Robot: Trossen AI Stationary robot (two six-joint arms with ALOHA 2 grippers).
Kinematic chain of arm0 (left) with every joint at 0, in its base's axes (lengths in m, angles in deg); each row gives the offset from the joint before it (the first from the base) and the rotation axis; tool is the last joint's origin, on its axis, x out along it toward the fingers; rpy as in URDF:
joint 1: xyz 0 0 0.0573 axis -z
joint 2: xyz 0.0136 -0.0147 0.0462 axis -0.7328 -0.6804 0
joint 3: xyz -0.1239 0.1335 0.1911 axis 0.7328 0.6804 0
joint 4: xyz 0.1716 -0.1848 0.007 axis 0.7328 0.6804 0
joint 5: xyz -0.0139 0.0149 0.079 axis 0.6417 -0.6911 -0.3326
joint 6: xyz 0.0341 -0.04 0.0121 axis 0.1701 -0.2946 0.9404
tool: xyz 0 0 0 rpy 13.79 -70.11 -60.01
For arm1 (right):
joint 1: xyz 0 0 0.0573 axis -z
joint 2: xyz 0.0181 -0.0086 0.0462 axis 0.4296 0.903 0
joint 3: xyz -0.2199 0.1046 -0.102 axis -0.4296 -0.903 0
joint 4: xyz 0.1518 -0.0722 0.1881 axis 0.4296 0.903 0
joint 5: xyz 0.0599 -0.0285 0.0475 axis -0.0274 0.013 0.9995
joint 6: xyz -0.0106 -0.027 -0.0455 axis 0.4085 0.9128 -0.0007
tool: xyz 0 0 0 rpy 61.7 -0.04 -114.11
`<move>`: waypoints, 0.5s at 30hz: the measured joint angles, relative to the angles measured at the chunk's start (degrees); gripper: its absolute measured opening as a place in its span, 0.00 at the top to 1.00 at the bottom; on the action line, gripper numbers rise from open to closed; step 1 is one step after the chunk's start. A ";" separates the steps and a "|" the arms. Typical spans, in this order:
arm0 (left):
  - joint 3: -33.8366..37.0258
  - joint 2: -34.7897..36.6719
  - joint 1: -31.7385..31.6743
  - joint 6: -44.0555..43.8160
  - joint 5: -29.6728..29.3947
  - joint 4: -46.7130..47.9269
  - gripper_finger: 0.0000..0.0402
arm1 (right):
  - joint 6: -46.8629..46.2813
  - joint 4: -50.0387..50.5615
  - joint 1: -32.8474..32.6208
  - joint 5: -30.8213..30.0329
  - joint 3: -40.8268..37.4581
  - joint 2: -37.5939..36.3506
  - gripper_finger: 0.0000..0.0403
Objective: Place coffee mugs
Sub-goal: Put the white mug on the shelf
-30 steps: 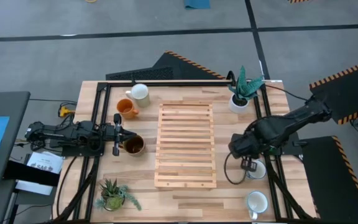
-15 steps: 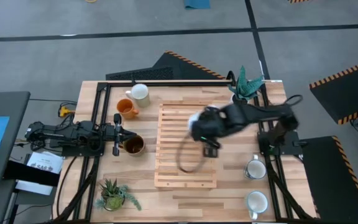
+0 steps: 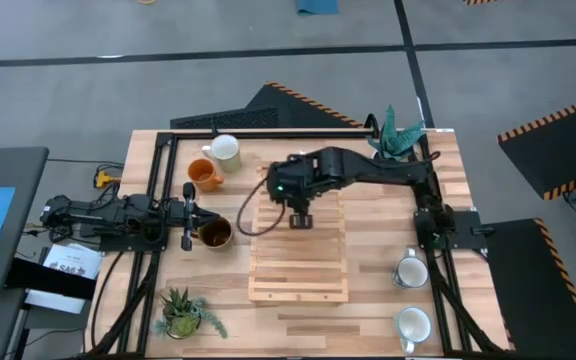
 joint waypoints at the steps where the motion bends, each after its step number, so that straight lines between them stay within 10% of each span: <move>1: 0.01 -0.03 0.02 0.00 0.00 -0.01 1.00 | 0.32 -1.53 0.32 0.16 0.12 0.51 0.90; 15: 0.02 0.00 0.01 0.00 0.02 0.00 1.00 | 1.12 -6.03 3.29 2.43 0.35 3.98 0.90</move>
